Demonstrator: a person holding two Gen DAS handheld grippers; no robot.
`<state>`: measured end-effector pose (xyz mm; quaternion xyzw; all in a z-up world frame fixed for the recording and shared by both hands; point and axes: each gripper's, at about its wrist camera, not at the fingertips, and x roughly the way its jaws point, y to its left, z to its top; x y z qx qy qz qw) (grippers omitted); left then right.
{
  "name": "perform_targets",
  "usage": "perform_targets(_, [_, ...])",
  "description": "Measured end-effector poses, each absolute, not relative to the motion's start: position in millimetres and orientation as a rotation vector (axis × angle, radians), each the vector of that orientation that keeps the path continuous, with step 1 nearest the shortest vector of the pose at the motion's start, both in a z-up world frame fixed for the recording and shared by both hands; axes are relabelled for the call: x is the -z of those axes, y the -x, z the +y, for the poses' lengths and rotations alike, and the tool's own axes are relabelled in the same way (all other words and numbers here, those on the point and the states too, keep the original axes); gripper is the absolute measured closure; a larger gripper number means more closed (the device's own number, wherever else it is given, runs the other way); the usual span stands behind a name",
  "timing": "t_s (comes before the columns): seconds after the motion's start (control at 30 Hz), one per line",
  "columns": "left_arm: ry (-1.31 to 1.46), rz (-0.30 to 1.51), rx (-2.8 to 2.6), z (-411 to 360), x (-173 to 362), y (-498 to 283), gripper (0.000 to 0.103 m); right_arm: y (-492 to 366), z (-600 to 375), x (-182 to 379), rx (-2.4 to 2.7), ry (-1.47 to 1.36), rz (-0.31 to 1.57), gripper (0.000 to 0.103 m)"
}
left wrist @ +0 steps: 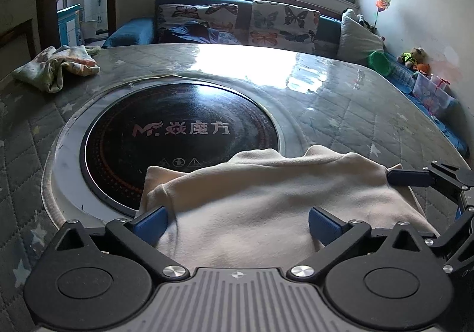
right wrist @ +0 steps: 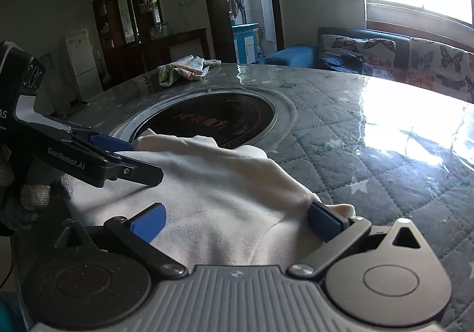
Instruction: Fold clothes
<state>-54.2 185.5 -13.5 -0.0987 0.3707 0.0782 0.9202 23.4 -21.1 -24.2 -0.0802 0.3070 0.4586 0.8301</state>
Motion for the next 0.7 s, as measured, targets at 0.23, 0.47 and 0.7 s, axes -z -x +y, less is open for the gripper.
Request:
perform_targets(0.23, [0.184,0.747,-0.168,189,3,60,0.0,-23,-19,25,-0.97,0.179,0.654,0.0])
perform_targets(0.47, [0.101,0.703,-0.166,187,-11,77,0.0,-19,-14,26,-0.958,0.215,0.648,0.0])
perform_targets(0.7, [0.045,0.656,-0.178,185,-19,94,0.0,-1,-19,3,-0.894,0.208,0.602,0.0])
